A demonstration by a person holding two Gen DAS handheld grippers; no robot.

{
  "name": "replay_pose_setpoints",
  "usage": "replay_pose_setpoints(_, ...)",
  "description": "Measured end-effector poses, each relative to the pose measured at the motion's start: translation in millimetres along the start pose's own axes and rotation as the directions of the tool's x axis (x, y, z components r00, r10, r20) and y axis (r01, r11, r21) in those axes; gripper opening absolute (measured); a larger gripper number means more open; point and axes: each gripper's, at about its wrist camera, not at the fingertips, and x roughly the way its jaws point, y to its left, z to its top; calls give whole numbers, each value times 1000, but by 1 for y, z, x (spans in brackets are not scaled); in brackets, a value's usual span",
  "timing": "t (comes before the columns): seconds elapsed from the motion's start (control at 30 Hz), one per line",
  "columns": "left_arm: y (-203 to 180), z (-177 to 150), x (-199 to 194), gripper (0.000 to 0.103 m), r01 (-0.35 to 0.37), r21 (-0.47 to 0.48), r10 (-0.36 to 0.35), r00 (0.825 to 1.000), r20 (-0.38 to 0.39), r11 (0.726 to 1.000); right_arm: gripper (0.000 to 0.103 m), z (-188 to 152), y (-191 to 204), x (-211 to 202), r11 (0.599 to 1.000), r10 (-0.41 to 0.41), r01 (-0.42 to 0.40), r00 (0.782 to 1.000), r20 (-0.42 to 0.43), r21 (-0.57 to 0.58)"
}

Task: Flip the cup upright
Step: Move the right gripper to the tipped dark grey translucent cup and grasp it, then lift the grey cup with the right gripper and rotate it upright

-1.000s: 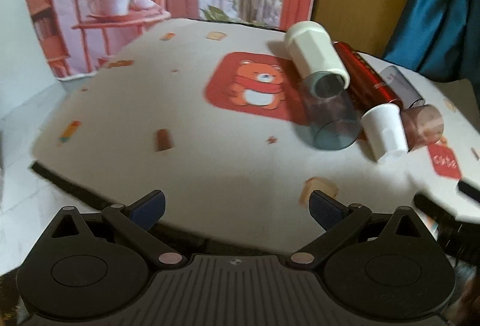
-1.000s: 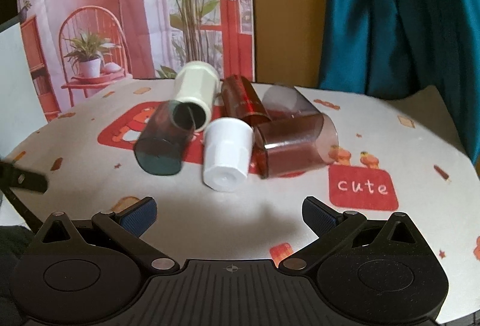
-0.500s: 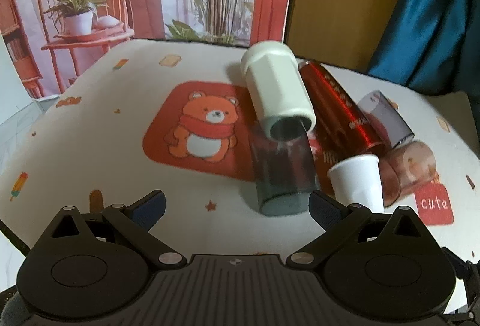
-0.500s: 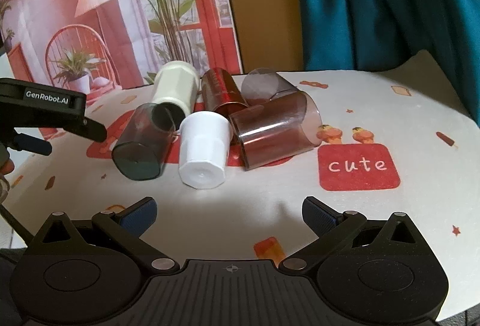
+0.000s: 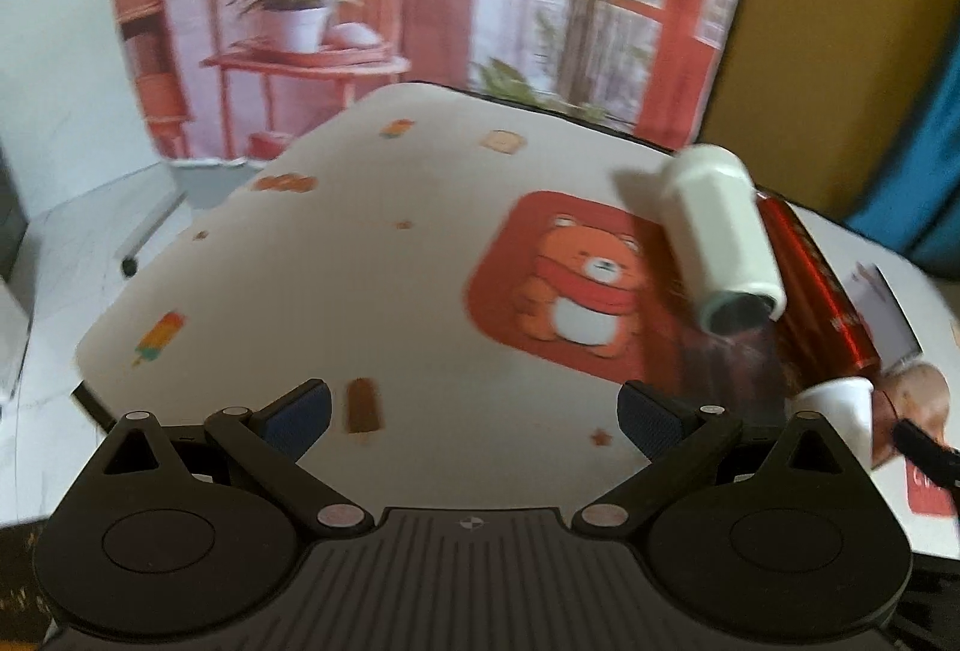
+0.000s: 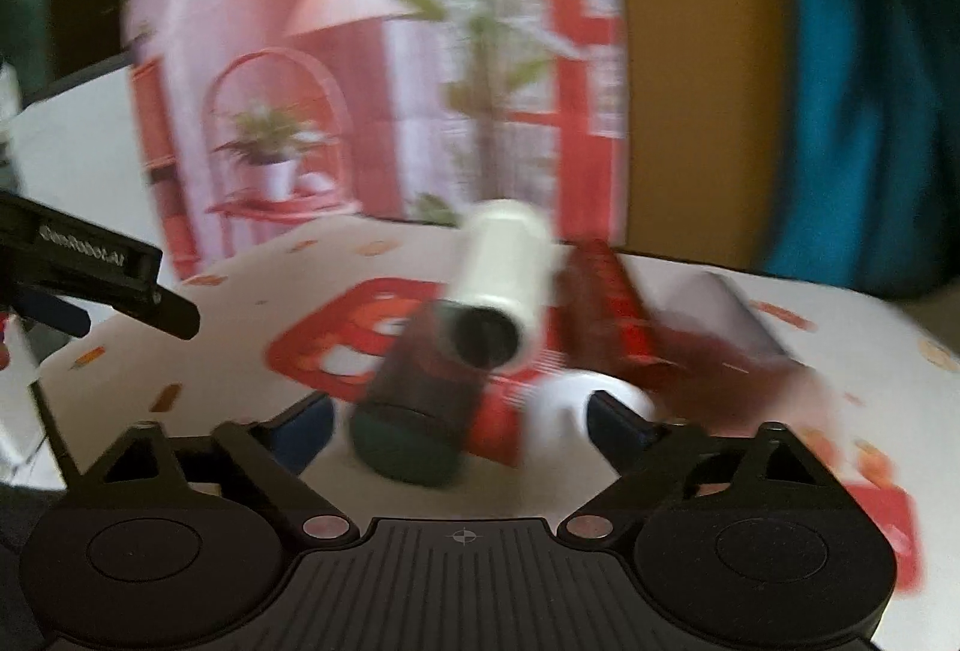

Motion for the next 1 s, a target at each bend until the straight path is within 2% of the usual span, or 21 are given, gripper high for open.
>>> replay_pose_setpoints(0.1, 16, -3, -5, 102, -27, -15, 27, 1000, 5, 1000, 77, 11, 21, 24, 998, -28, 27, 1000, -14, -61)
replay_pose_setpoints(0.27, 39, -8, -12, 102, -42, -30, 42, 999, 14, 999, 73, 18, 24, 52, 996, -88, 88, 991, -96, -5)
replay_pose_setpoints(0.33, 50, -11, -13, 102, -40, -41, 40, 999, 19, 998, 73, 16, 26, 56, 995, -99, 101, 986, -133, 2)
replay_pose_setpoints(0.43, 62, -13, -14, 102, -65, -41, 66, 998, 23, 997, 64, 16, 27, 62, 994, -105, 104, 978, -181, -15)
replay_pose_setpoints(0.53, 80, -11, -15, 102, -58, -59, 60, 998, 25, 997, 63, 18, 33, 64, 993, -121, 117, 972, -199, -34)
replay_pose_setpoints(0.63, 101, -8, -14, 102, -47, -80, 50, 998, 34, 996, 63, 23, 43, 65, 999, -47, 50, 971, -236, 9)
replay_pose_setpoints(0.8, 131, -2, -10, 102, -53, -128, 57, 998, 28, 990, 63, 35, 89, 80, 999, 48, -51, 958, -282, -5)
replay_pose_setpoints(0.9, 149, -1, -11, 102, -55, -170, 62, 998, 33, 984, 63, 44, 118, 95, 993, 119, -119, 941, -316, 20)
replay_pose_setpoints(1.0, 167, -2, -11, 102, -53, -230, 61, 998, 26, 972, 63, 50, 148, 105, 983, 167, -182, 927, -335, -12)
